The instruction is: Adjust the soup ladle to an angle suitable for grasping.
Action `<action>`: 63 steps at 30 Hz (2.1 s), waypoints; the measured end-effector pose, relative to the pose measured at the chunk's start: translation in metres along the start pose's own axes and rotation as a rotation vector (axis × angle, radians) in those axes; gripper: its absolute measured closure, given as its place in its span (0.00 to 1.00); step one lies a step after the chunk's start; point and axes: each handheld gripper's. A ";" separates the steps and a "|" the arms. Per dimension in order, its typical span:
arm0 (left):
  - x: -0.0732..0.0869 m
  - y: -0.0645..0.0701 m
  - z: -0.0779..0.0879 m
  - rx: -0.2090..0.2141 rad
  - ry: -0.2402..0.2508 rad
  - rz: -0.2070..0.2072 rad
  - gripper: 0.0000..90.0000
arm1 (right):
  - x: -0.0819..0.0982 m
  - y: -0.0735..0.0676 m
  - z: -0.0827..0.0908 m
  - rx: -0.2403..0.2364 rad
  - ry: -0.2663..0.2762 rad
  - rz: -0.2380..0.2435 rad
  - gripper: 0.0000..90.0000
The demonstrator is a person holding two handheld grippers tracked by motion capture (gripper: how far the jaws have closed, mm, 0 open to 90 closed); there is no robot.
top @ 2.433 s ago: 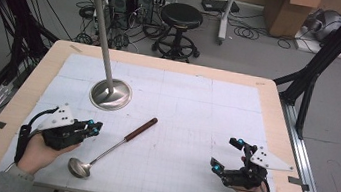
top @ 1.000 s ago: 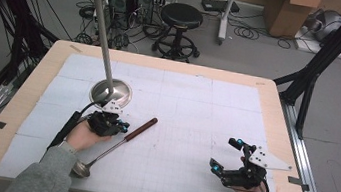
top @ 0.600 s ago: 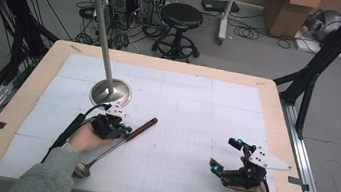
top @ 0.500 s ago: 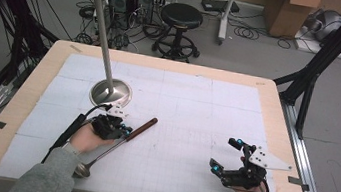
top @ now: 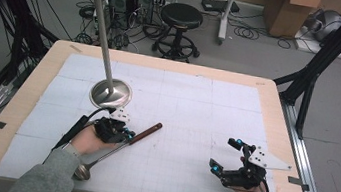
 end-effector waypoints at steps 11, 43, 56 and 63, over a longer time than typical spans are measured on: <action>-0.006 0.021 -0.007 0.047 -0.019 -0.045 1.00 | 0.000 0.000 0.000 -0.003 -0.001 0.003 0.00; -0.006 0.059 -0.006 0.150 -0.075 -0.178 1.00 | 0.000 0.000 -0.001 -0.011 -0.007 0.009 0.00; -0.011 0.059 0.002 0.161 -0.026 -0.167 0.98 | 0.001 0.000 -0.001 -0.016 -0.016 0.004 0.00; -0.015 0.065 0.017 0.205 0.007 -0.177 0.83 | 0.002 0.000 -0.002 -0.016 -0.019 0.007 0.00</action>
Point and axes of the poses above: each handheld gripper's, and its own axes: z roughly backward along the jaws, x roughly out of its underside, y roughly to its right, and after that the axes turned 4 degrees about y, right-handed
